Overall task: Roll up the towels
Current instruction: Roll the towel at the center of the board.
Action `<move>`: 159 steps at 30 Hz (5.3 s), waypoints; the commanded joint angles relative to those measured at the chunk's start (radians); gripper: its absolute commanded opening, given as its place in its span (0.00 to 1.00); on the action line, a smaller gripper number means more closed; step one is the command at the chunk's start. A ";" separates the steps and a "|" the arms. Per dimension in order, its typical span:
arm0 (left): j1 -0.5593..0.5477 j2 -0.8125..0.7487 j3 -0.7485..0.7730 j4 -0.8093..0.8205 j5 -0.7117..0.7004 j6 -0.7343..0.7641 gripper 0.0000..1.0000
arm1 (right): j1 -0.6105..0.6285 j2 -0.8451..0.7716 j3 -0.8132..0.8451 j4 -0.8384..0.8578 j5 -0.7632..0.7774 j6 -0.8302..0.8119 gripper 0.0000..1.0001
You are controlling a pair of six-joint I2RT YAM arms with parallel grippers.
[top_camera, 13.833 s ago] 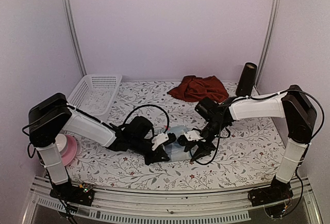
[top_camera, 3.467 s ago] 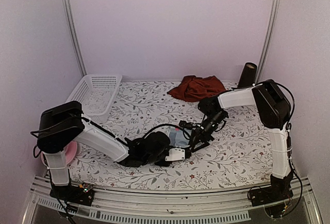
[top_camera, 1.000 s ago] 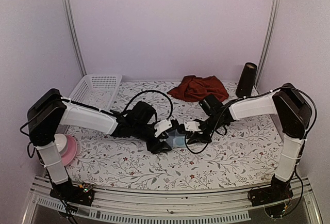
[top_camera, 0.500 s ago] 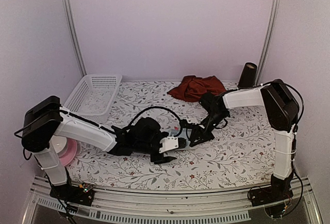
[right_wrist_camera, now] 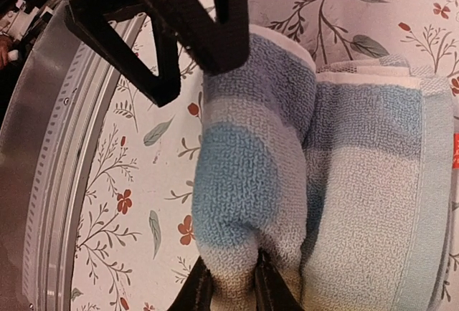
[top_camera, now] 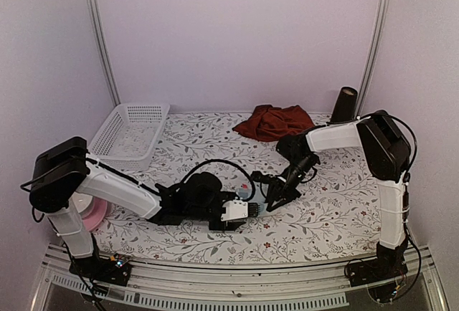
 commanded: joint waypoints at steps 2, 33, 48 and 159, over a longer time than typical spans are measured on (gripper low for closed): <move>-0.032 -0.001 -0.022 0.062 0.035 0.036 0.53 | 0.009 0.046 0.007 -0.010 0.036 0.034 0.17; -0.018 0.187 0.092 -0.018 -0.183 0.009 0.41 | 0.007 0.039 0.013 -0.015 0.046 0.035 0.30; 0.033 0.228 0.202 -0.218 -0.065 -0.114 0.18 | -0.065 -0.346 -0.238 0.313 0.143 0.033 0.59; 0.249 0.226 0.256 -0.349 0.249 -0.651 0.00 | 0.058 -0.290 -0.274 0.470 0.338 0.104 0.59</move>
